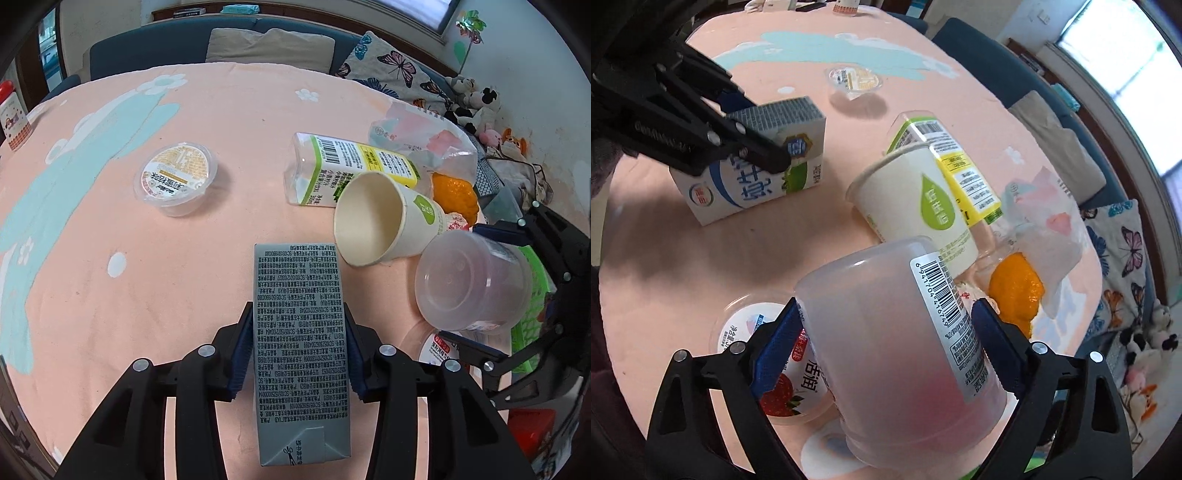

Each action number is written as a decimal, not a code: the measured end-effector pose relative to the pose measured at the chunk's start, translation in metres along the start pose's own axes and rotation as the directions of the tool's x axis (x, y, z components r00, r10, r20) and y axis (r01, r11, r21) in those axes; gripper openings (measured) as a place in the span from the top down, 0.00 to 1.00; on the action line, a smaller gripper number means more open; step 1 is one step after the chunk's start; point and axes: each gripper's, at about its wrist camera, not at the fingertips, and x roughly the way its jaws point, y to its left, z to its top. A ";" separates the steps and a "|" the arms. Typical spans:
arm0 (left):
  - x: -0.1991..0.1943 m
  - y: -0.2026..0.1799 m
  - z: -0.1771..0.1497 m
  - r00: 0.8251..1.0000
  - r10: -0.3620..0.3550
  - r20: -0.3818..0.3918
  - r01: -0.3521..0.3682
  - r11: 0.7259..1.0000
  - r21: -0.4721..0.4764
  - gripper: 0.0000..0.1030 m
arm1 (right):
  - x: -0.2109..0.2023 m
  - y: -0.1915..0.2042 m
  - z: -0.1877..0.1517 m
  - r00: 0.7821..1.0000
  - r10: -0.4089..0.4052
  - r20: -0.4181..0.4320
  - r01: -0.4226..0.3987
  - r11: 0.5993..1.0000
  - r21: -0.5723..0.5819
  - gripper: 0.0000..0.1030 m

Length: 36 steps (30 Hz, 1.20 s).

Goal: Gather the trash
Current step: 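Carry both items to the green basket and open the right tool over it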

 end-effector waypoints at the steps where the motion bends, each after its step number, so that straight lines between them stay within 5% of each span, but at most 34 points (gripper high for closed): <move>1: 0.001 -0.001 0.000 1.000 0.000 -0.003 0.000 1.000 0.002 0.58 | -0.003 0.000 -0.001 1.000 -0.006 0.011 0.006 1.000 0.008 0.13; 17: -0.001 -0.018 -0.007 0.999 -0.027 0.029 0.027 1.000 0.017 0.61 | -0.081 -0.012 -0.032 0.976 -0.077 0.203 0.010 0.951 0.310 0.16; 36: -0.045 -0.044 -0.020 0.990 -0.093 0.106 0.087 0.995 0.053 0.62 | -0.135 -0.010 -0.095 0.947 -0.116 0.298 -0.088 0.801 0.592 0.16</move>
